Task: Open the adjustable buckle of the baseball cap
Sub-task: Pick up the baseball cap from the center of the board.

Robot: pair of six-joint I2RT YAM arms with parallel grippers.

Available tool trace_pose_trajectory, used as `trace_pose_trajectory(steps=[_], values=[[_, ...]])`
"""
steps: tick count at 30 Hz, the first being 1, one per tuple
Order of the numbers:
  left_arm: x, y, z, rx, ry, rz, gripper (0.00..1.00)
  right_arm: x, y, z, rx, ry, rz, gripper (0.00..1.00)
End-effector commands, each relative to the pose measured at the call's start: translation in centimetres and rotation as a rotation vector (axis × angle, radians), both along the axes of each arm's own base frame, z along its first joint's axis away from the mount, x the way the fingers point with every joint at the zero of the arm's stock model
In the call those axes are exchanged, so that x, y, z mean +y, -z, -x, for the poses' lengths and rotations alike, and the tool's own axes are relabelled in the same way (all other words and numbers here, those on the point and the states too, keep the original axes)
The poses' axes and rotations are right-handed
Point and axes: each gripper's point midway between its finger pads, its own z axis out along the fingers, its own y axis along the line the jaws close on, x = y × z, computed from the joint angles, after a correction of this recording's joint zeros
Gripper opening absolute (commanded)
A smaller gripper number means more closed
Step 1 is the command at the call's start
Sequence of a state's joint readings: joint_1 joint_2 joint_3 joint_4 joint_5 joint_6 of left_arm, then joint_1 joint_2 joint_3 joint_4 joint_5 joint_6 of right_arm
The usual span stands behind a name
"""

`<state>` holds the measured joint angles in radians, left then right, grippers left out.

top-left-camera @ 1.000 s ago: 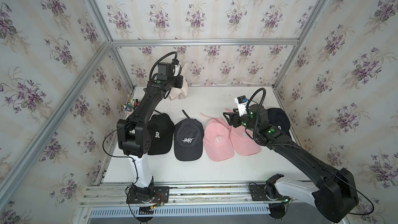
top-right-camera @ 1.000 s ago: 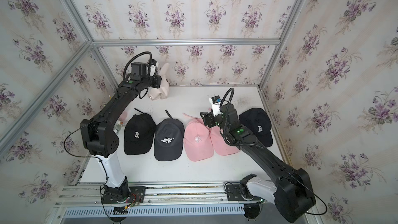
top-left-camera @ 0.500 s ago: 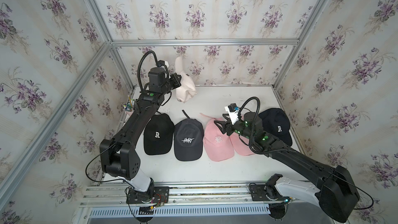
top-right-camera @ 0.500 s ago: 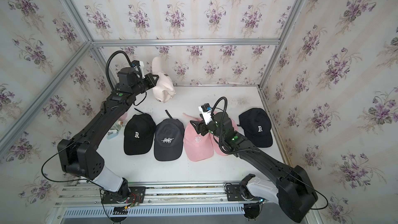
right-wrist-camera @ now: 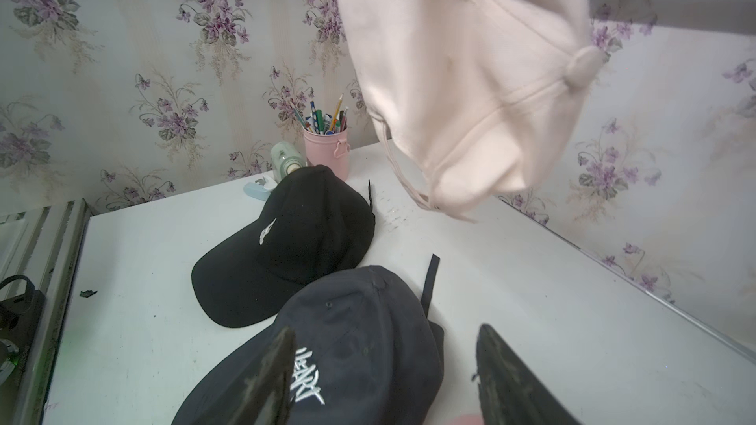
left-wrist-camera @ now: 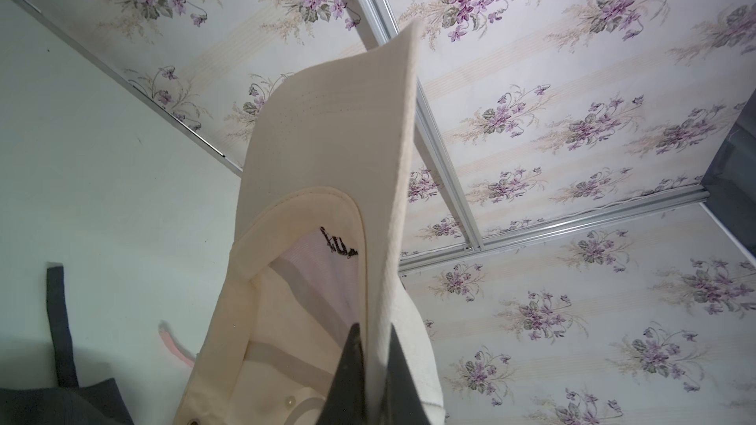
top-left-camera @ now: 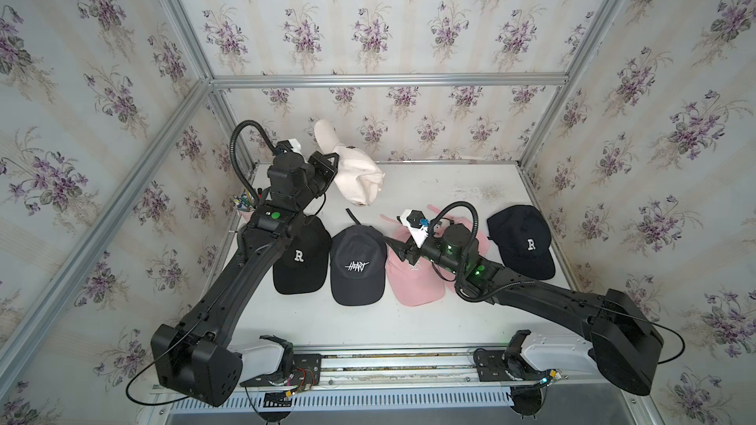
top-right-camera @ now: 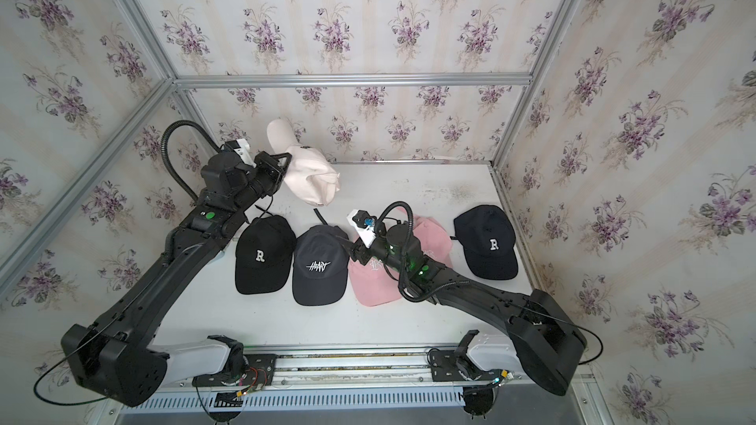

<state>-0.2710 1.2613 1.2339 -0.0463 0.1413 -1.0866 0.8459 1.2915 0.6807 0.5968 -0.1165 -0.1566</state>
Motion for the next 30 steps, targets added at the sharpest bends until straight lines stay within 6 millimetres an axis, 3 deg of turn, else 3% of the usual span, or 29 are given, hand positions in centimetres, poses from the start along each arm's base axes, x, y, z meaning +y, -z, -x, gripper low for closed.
trace_pose_trajectory(steps=[1, 9, 14, 20, 23, 30], values=[[0.7, -0.3, 0.8, 0.03, -0.069, 0.105, 0.0, 0.1, -3.0, -1.2, -0.139, 0.066, -0.045, 0.69], [-0.7, 0.3, 2.9, 0.084, -0.054, 0.136, 0.0, 0.6, -4.4, -2.0, -0.237, 0.091, -0.03, 0.65], [-1.2, -0.1, 3.3, 0.089, -0.045, 0.149, 0.0, 1.7, -4.1, -1.3, -0.242, 0.022, -0.032, 0.63], [-1.8, -0.4, 3.6, 0.09, -0.037, 0.156, 0.0, 1.9, -3.8, -2.4, -0.241, 0.078, -0.016, 0.56], [-2.1, -0.1, 3.5, 0.104, -0.035, 0.174, 0.0, 1.8, -4.0, -3.2, -0.244, 0.12, -0.015, 0.48], [-2.3, 0.6, 3.1, 0.129, -0.038, 0.2, 0.0, 0.6, -4.5, -3.8, -0.264, 0.201, -0.028, 0.15]])
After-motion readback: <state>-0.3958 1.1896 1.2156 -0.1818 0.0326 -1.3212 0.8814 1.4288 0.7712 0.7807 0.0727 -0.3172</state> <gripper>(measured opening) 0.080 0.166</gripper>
